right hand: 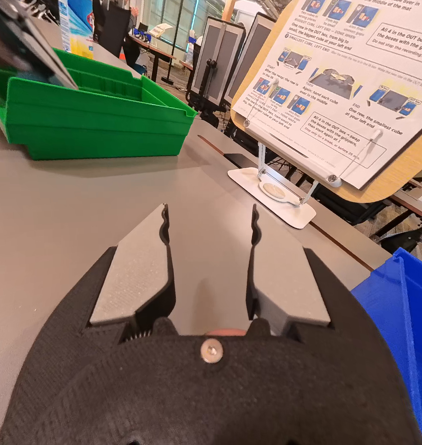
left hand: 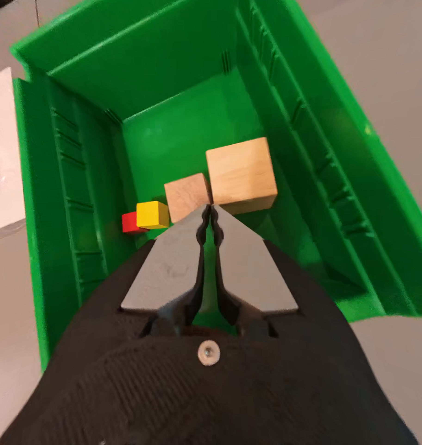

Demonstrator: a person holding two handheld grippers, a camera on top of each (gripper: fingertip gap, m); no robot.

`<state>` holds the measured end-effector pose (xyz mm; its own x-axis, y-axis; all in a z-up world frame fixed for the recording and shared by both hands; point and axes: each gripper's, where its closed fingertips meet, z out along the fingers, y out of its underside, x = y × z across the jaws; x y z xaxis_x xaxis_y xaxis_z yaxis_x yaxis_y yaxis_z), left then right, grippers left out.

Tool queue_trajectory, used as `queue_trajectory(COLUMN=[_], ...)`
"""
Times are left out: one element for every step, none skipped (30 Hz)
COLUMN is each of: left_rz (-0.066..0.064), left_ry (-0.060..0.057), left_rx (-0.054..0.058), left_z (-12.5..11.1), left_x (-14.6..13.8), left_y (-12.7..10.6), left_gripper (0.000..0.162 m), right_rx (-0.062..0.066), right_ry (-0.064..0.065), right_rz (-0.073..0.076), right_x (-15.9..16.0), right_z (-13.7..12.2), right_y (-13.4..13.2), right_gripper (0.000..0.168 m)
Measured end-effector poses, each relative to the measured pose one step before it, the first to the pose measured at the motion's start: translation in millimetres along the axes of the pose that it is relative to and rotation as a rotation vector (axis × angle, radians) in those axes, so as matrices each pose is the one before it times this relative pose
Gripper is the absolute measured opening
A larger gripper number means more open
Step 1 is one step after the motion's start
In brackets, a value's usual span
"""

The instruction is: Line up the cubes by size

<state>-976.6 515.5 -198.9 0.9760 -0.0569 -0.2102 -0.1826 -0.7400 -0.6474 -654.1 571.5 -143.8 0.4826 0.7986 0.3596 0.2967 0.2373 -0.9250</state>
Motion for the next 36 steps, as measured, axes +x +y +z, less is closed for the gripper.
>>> queue_trajectory(left_rz=[0.0132,0.0163,0.0108,-0.0041,-0.009,-0.0026,-0.001,-0.0011,0.003,0.0126,0.0212,0.03,0.0319,0.0261,0.0189,0.0111,0.0019,-0.0064,-0.008,-0.0068,-0.0136,-0.0281,-0.0252,-0.015,0.0036,0.027,0.0413,0.0489,0.0589,0.0607,0.045,0.0156,-0.0213,-0.0491,-0.0503,-0.0319], left_ry=[-0.0106,-0.0114,-0.0145,-0.0305,-0.0391,-0.034,-0.0232,-0.0063,0.0157,0.0305,0.0197,0.0026,0.0023,0.0153,0.0209,0.0053,-0.0266,-0.0434,-0.0401,-0.0401,-0.0517,-0.0425,0.0155,0.0481,0.0457,0.0448,0.0476,0.0411,0.0292,-0.0096,-0.071,-0.0853,-0.0459,0.0057,0.0376,0.0307], left_rx=[-0.0474,-0.0338,0.0005,-0.0062,0.0027,0.0138,0.0288,0.0296,0.0163,-0.0027,-0.0188,-0.0272,-0.0292,-0.0326,-0.0321,-0.0205,-0.0028,0.0051,0.0011,-0.001,0.0213,0.0529,0.0355,0.0197,0.0169,-0.0081,-0.0441,-0.0629,-0.0661,-0.057,-0.0346,-0.0177,-0.0138,-0.0059,0.0136,0.022], left_z=[5.83,5.96,3.68,2.9,1.79,0.24,-2.04,-3.85,-4.49,-4.35,-3.14,-1.92,-0.39,1.38,3.26,4.96,6.14,6.81,6.84,5.13,1.22,-2.95,-5.59,-6.82,-6.65,-5.45,-3.57,-0.25,2.6,5.46,6.74,6.54,6.23,4.71,2.51,0.81], left_x=[-4.1,-3.74,-3.8,-6.48,-6.77,-4.62,-2.11,0.77,4.29,6.71,5.4,2.63,2.13,3.46,3.87,0.97,-4.44,-7.63,-7.46,-7.43,-8.81,-7.06,1.72,6.91,7.56,8.47,9.22,8.7,7.75,1.75,-8.77,-12.6,-8.82,-2.25,2.33,2.92], left_y=[1.46,0.92,-3.37,-2.37,-2.73,-2.81,-3.61,-2.5,0.19,3.63,6.36,7.68,7.99,8.01,7.01,3.9,-0.38,-2.66,-3.04,-3.51,-6.71,-10.09,-7.28,-4.35,-2.79,2.11,8.15,11.18,10.99,8.2,2.95,0.07,-0.66,-1.99,-4.59,-4.78], left_gripper=[0.0,0.0,0.0,0.0,0.0,0.0,0.0,0.0,0.0,0.0,0.0,0.0,0.0,0.0,0.0,0.0,0.0,0.0,0.0,0.0,0.0,0.0,0.0,0.0,0.0,0.0,0.0,0.0,0.0,0.0,0.0,0.0,0.0,0.0,0.0,0.0], right_rx=[0.0002,-0.0004,-0.0009,-0.0001,0.002,0.0024,0.003,0.0057,0.0059,0.0036,0.0024,0.0013,-0.0017,-0.004,-0.0047,-0.0046,-0.0022,-0.0006,-0.0006,-0.0001,0.001,0.0016,-0.0006,-0.0026,0.0008,0.0036,0.0022,-0.0004,-0.0028,-0.0025,-0.0014,0.0007,0.0038,0.0051,0.0039,0.0016], right_ry=[-0.0018,-0.0018,-0.0003,0.0008,-0.0002,0.0002,0.0011,0.0022,0.0011,-0.0007,-0.0007,-0.0018,-0.0036,-0.0036,-0.004,-0.0029,-0.0004,0.0007,0.0012,0.0026,0.006,0.0075,0.0047,0.0042,0.0033,-0.0008,-0.0034,-0.0049,-0.0064,-0.0059,-0.0036,-0.0001,0.0025,0.0021,0.0035,0.0048], right_rz=[-0.0024,-0.0023,-0.0019,-0.0007,-0.0002,0.0002,-0.0001,0.0003,0.0019,0.0035,0.004,0.0037,0.0034,0.0026,0.0009,-0.0012,-0.0034,-0.0043,-0.0039,-0.0034,-0.0025,0.0004,0.0046,0.0084,0.0102,0.0112,0.0117,0.0109,0.0083,0.0037,-0.0026,-0.0086,-0.0115,-0.0115,-0.0097,-0.0062], right_x=[-0.66,-0.47,-0.29,0.25,0.12,0.29,0.56,0.59,0.61,0.19,0.22,-0.1,-0.43,-0.72,-0.91,-0.97,-0.53,-0.51,-0.13,0.33,1.18,1.65,1.67,1.93,1.75,1.07,0.44,-0.05,-0.64,-1.06,-1.19,-0.95,-0.6,-0.7,-0.03,0.45], right_z=[0.15,0.14,0.1,-0.1,-0.34,-0.49,-0.7,-0.93,-0.82,-0.6,-0.33,0.14,0.39,0.68,0.83,0.72,0.47,0.18,0.03,-0.16,-0.55,-0.69,-0.55,-0.45,-0.51,-0.38,0.01,0.33,0.64,0.62,0.32,-0.04,-0.58,-0.77,-0.77,-0.54], right_y=[-0.06,0.1,0.17,-0.05,-0.48,-0.58,-0.9,-1.26,-1.2,-0.74,-0.37,-0.02,0.52,0.98,1.06,0.91,0.5,0.14,0.18,0.03,-0.11,-0.09,0.57,0.82,0.4,-0.13,0.11,0.38,0.67,0.58,0.08,-0.58,-1.12,-1.3,-0.85,-0.29], right_gripper=[0.067,0.067,0.067,0.067,0.067,0.067,0.067,0.067,0.066,0.066,0.066,0.066,0.066,0.066,0.066,0.066,0.066,0.066,0.066,0.066,0.065,0.065,0.065,0.065,0.065,0.065,0.065,0.065,0.064,0.064,0.064,0.064,0.064,0.064,0.064,0.064])
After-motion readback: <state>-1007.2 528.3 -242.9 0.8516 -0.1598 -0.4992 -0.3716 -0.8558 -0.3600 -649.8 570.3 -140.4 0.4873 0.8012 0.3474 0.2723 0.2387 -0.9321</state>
